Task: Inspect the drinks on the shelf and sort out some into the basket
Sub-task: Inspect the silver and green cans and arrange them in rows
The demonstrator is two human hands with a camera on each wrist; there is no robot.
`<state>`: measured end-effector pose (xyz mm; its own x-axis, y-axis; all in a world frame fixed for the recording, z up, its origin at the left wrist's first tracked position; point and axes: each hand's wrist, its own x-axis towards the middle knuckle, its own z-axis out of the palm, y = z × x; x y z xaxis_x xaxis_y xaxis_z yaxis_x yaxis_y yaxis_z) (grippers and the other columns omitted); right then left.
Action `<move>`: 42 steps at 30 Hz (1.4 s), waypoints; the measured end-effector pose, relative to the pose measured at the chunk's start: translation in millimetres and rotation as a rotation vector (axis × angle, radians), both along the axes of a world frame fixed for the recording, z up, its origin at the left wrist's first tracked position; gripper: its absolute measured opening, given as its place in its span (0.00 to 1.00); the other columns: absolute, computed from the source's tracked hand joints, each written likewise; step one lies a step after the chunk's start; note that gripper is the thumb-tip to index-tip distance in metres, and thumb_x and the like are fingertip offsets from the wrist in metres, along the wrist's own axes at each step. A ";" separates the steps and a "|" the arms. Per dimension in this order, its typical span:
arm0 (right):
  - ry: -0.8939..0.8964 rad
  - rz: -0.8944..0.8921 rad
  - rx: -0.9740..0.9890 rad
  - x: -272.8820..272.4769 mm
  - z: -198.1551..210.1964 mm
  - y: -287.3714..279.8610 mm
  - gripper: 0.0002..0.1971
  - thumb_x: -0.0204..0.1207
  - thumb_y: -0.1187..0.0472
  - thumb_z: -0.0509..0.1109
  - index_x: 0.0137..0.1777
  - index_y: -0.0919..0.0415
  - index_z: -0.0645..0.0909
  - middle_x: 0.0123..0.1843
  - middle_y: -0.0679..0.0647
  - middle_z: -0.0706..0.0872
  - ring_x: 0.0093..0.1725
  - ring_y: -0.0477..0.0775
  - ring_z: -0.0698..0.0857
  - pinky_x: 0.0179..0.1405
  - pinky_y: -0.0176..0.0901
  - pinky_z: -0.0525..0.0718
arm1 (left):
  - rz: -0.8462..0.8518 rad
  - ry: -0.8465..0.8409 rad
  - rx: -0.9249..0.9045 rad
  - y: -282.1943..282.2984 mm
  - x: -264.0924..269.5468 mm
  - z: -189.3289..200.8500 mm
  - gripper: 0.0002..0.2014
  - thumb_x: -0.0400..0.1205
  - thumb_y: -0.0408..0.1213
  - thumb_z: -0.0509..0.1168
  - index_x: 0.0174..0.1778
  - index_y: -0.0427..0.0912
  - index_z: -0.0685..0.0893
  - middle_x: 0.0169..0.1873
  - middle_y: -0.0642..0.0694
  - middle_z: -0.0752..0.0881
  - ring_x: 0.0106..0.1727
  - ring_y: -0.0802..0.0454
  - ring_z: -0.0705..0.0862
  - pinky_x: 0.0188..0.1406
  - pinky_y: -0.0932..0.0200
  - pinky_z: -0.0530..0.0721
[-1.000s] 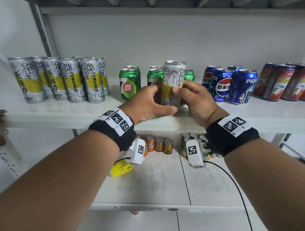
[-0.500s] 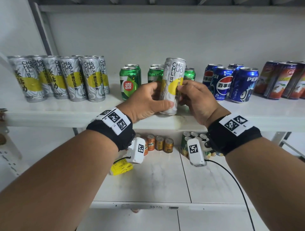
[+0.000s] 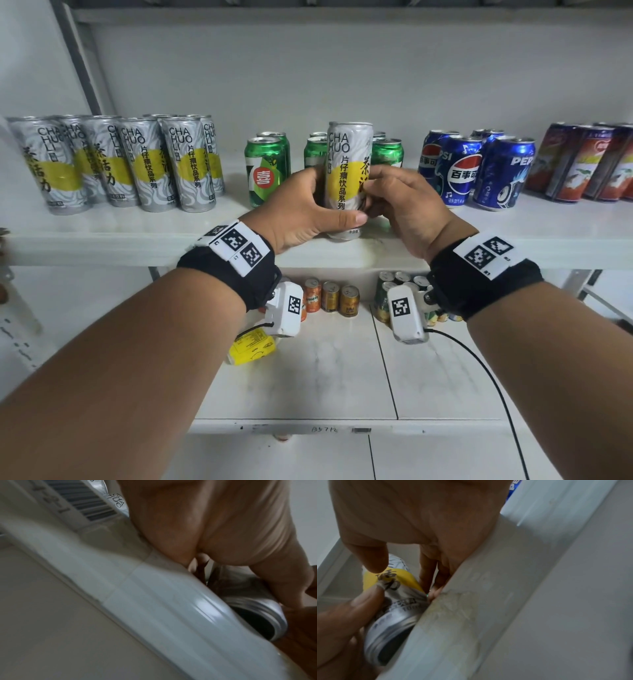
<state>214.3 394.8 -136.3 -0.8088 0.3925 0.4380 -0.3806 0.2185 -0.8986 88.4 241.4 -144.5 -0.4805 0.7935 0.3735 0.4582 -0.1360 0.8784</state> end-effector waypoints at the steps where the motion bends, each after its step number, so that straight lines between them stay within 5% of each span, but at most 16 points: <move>1: 0.001 -0.004 0.017 -0.2 -0.3 0.3 0.26 0.75 0.58 0.69 0.63 0.83 0.81 0.51 0.87 0.78 0.49 0.65 0.76 0.52 0.58 0.74 | 0.005 -0.014 0.013 0.2 -0.3 -0.6 0.34 0.73 0.35 0.89 0.75 0.42 0.83 0.61 0.44 0.95 0.64 0.45 0.94 0.65 0.40 0.93; 4: 0.002 0.007 0.056 -0.8 -1.2 1.4 0.26 0.77 0.57 0.70 0.61 0.84 0.81 0.56 0.91 0.77 0.50 0.66 0.77 0.53 0.60 0.73 | 0.001 -0.055 0.037 0.2 -0.3 -1.8 0.39 0.70 0.37 0.90 0.76 0.43 0.82 0.63 0.42 0.94 0.66 0.43 0.94 0.66 0.35 0.93; 8: -0.007 0.000 0.066 -2.9 -3.7 5.8 0.14 0.81 0.59 0.74 0.55 0.71 0.88 0.50 0.70 0.85 0.48 0.63 0.79 0.51 0.57 0.78 | -0.003 -0.002 0.017 0.8 1.1 -0.9 0.39 0.69 0.46 0.89 0.75 0.50 0.82 0.64 0.49 0.94 0.67 0.48 0.93 0.69 0.39 0.92; 12: 0.032 -0.048 0.066 -5.1 -7.8 8.5 0.07 0.82 0.62 0.78 0.54 0.66 0.89 0.47 0.60 0.91 0.43 0.55 0.87 0.44 0.44 0.86 | 0.042 0.056 -0.001 4.2 1.6 -1.6 0.38 0.67 0.54 0.89 0.73 0.52 0.85 0.62 0.52 0.95 0.65 0.52 0.93 0.69 0.41 0.92; 20: 0.018 -0.111 0.037 -3.3 -7.8 4.3 0.08 0.77 0.59 0.83 0.51 0.61 0.89 0.49 0.63 0.92 0.43 0.56 0.88 0.42 0.45 0.88 | 0.118 0.032 0.031 4.7 3.8 -3.1 0.38 0.63 0.51 0.90 0.68 0.44 0.89 0.57 0.46 0.97 0.61 0.43 0.95 0.63 0.33 0.94; 25: -0.002 -0.146 0.082 -1.7 -1.0 -5.8 0.14 0.77 0.60 0.83 0.56 0.67 0.87 0.48 0.60 0.93 0.41 0.52 0.89 0.39 0.42 0.86 | 0.131 0.016 -0.002 -4.9 11.2 5.7 0.34 0.60 0.46 0.89 0.62 0.43 0.91 0.54 0.41 0.97 0.60 0.38 0.96 0.64 0.30 0.93; 30: 0.018 -0.081 0.183 -2.3 29.3 -34.9 0.20 0.77 0.59 0.84 0.65 0.64 0.84 0.57 0.58 0.94 0.56 0.61 0.94 0.57 0.58 0.93 | 0.159 0.148 -0.103 -37.4 9.5 20.9 0.25 0.70 0.39 0.90 0.61 0.44 0.91 0.52 0.50 0.97 0.55 0.50 0.97 0.61 0.46 0.95; 33: 0.017 -0.076 0.329 -5.1 53.0 -63.2 0.21 0.74 0.52 0.85 0.62 0.61 0.85 0.54 0.56 0.94 0.55 0.59 0.94 0.58 0.62 0.93 | 0.187 0.196 -0.103 -63.9 7.2 32.4 0.21 0.73 0.37 0.89 0.59 0.44 0.91 0.50 0.52 0.97 0.54 0.54 0.96 0.55 0.57 0.93; 38: 0.046 -0.004 0.364 -28.4 79.3 -111.2 0.19 0.75 0.56 0.86 0.60 0.64 0.86 0.53 0.59 0.94 0.53 0.62 0.94 0.55 0.61 0.94 | 0.246 0.197 -0.071 -123.7 -7.9 54.0 0.26 0.73 0.42 0.89 0.65 0.43 0.90 0.56 0.47 0.97 0.60 0.47 0.95 0.68 0.39 0.92; 42: 0.042 0.045 0.388 -64.2 90.2 -153.0 0.19 0.73 0.58 0.87 0.59 0.63 0.86 0.49 0.56 0.95 0.48 0.59 0.95 0.48 0.56 0.95 | 0.345 0.178 0.042 -171.5 -26.2 68.5 0.36 0.64 0.46 0.89 0.69 0.47 0.87 0.58 0.49 0.96 0.61 0.49 0.95 0.65 0.39 0.94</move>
<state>150.1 241.9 -46.1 -0.7999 0.1556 0.5797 -0.4322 0.5209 -0.7361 62.2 69.9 -76.0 -0.6411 0.5786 0.5042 0.6284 0.0185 0.7777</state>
